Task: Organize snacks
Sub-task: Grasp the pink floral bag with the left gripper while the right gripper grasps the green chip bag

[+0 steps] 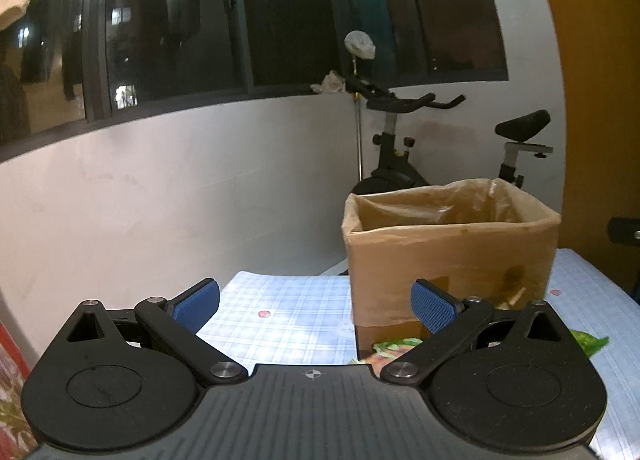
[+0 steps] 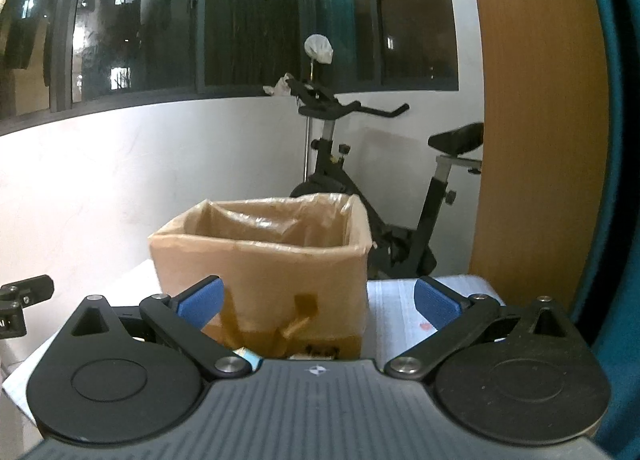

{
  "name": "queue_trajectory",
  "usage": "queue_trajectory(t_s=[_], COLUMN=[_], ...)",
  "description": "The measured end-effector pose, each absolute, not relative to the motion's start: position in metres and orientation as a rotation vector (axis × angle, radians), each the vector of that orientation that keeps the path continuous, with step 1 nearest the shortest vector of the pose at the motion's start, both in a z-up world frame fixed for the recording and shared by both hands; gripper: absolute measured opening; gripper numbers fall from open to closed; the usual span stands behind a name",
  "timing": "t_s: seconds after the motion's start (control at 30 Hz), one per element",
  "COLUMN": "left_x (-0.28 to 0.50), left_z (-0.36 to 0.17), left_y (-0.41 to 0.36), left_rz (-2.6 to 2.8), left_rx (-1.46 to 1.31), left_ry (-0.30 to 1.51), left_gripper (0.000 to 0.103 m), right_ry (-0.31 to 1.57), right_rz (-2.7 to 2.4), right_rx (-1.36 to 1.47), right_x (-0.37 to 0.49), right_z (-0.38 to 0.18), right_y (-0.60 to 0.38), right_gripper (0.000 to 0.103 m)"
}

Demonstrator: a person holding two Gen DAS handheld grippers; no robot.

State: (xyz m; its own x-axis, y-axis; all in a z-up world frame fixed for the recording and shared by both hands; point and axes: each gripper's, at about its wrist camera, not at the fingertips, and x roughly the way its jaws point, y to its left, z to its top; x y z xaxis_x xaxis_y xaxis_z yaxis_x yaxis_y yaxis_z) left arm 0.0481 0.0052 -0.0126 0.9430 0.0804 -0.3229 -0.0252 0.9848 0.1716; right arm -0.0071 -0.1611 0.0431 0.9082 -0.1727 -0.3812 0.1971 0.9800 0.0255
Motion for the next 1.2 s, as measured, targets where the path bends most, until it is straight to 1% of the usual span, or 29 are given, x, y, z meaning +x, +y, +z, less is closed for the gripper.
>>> queue_trajectory(t_s=[0.27, 0.7, 0.83, 0.93, 1.2], left_x=[0.083, 0.103, 0.107, 0.114, 0.13], left_z=[-0.027, -0.09, -0.1, -0.106, -0.122], left_y=[0.014, 0.023, 0.024, 0.013, -0.002], left_rz=[0.056, -0.074, -0.136, -0.136, -0.152], left_rx=[0.165, 0.074, 0.005, 0.011, 0.022], left_ry=[0.368, 0.573, 0.587, 0.589, 0.601], left_gripper=[0.103, 0.102, 0.102, 0.102, 0.102], right_ry=[0.387, 0.45, 0.447, 0.452, 0.481], right_rz=[-0.19, -0.202, -0.187, -0.192, -0.202], right_rx=[0.092, 0.13, 0.131, 0.111, 0.176], right_x=[0.029, 0.053, 0.051, 0.052, 0.051], right_z=[0.029, -0.03, -0.043, -0.05, -0.066], right_y=[-0.187, -0.201, -0.2, -0.197, -0.209], right_gripper=[0.103, 0.103, 0.103, 0.103, 0.103])
